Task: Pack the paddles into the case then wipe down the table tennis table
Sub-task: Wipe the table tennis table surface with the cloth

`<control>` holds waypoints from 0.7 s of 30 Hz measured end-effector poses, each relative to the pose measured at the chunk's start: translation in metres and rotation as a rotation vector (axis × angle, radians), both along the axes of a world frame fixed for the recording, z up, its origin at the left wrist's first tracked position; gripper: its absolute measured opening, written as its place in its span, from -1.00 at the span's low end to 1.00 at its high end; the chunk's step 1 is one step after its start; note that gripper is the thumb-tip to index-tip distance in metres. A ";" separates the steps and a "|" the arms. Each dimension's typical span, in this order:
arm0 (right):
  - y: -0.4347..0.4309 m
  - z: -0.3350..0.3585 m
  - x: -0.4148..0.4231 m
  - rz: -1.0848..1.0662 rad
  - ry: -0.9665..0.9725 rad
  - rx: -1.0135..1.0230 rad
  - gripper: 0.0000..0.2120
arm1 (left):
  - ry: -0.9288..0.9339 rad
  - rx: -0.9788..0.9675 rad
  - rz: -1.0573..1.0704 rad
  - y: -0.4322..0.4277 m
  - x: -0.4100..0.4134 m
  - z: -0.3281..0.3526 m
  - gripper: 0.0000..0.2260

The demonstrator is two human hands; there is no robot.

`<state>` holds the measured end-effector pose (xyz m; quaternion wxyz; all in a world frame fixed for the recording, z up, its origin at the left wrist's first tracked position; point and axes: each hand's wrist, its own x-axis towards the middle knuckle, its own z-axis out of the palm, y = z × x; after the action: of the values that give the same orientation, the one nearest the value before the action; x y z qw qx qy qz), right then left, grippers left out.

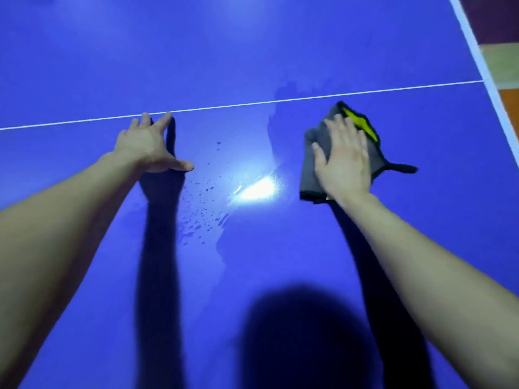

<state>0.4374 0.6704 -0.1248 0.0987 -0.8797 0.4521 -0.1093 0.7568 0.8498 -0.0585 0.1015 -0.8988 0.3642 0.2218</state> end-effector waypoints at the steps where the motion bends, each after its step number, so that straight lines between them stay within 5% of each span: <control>1: -0.011 -0.002 0.003 -0.165 0.006 -0.006 -0.35 | 0.011 0.029 0.001 -0.004 0.002 -0.002 0.25; 4: 0.036 -0.006 0.050 -0.168 -0.020 -0.025 -0.36 | -0.022 0.114 -0.027 -0.017 0.006 -0.003 0.27; 9: 0.097 -0.005 0.088 0.587 0.003 -0.010 -0.41 | -0.047 0.123 -0.046 -0.012 0.009 -0.003 0.31; 16: -0.021 -0.007 0.059 -0.343 -0.017 -0.029 -0.37 | -0.021 0.022 -0.032 -0.003 0.008 -0.009 0.25; 21: 0.076 -0.009 0.187 0.254 0.012 -0.013 -0.38 | 0.029 -0.063 -0.004 0.004 0.007 -0.010 0.23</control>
<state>0.6239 0.7467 -0.1339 0.1031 -0.9312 0.3370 -0.0935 0.7637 0.8537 -0.0684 0.0685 -0.8975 0.3743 0.2231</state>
